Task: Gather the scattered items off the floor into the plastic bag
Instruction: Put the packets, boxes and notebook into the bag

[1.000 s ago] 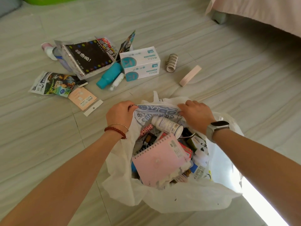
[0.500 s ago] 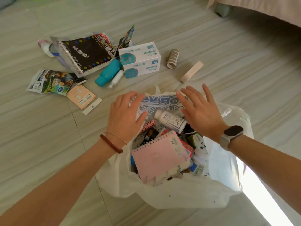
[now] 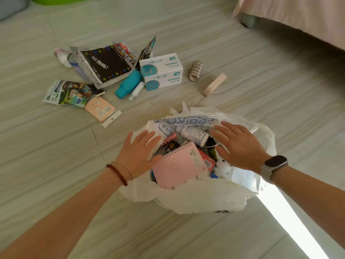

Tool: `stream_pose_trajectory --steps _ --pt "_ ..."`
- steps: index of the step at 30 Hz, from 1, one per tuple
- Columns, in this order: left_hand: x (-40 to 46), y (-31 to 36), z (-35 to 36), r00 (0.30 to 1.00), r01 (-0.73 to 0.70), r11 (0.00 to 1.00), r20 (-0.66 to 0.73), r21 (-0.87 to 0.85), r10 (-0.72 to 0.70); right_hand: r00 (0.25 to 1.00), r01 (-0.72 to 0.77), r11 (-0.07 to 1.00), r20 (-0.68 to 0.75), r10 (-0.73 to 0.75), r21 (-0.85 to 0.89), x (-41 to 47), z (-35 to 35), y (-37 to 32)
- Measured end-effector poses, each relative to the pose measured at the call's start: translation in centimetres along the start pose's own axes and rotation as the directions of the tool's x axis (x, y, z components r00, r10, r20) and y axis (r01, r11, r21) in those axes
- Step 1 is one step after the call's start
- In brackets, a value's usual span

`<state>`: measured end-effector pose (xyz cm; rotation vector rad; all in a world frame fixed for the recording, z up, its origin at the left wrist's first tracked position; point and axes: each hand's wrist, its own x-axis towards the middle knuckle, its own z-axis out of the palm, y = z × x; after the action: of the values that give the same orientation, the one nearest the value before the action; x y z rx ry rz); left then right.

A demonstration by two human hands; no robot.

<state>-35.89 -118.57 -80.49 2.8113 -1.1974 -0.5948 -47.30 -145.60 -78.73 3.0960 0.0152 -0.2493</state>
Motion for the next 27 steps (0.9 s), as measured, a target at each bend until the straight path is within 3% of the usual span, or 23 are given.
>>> stream_pose_trajectory --steps 4,8,11,13,17,22,27 --pt "-4.0 0.7 -4.5 0.965 0.107 0.96 -0.206 -0.26 -0.163 0.998 -0.059 0.954 -0.009 0.064 0.293 -1.1 -5.7 -4.8" --pt "-11.7 1.2 -11.5 0.889 0.296 0.825 -0.177 -0.481 -0.422 0.971 -0.217 0.787 0.048 0.232 0.577 -3.3 -14.3 -10.0" --pt "-18.9 1.1 -18.1 0.853 0.368 0.754 -0.126 -0.545 -0.507 0.917 -0.353 0.639 0.118 0.381 0.684 -5.9 -22.4 -13.6" --pt "-24.0 0.4 -22.7 0.821 0.454 0.697 -0.045 -0.555 -0.57 0.879 -0.441 0.577 0.201 0.433 0.688 -7.9 -28.4 -16.0" --pt "-33.0 -1.1 -32.8 0.748 0.597 0.58 0.123 -0.554 -0.652 0.845 -0.527 0.596 0.299 0.443 0.606 -11.0 -39.8 -20.2" --pt "-39.0 -2.7 -43.9 0.76 0.596 0.611 0.121 -0.522 -0.638 0.833 -0.552 0.618 0.401 0.381 0.56 -10.1 -51.2 -24.7" --pt "-38.6 -6.2 -49.9 0.792 0.555 0.655 0.086 -0.512 -0.604 0.851 -0.519 0.623 0.427 0.306 0.586 -5.2 -57.0 -27.2"
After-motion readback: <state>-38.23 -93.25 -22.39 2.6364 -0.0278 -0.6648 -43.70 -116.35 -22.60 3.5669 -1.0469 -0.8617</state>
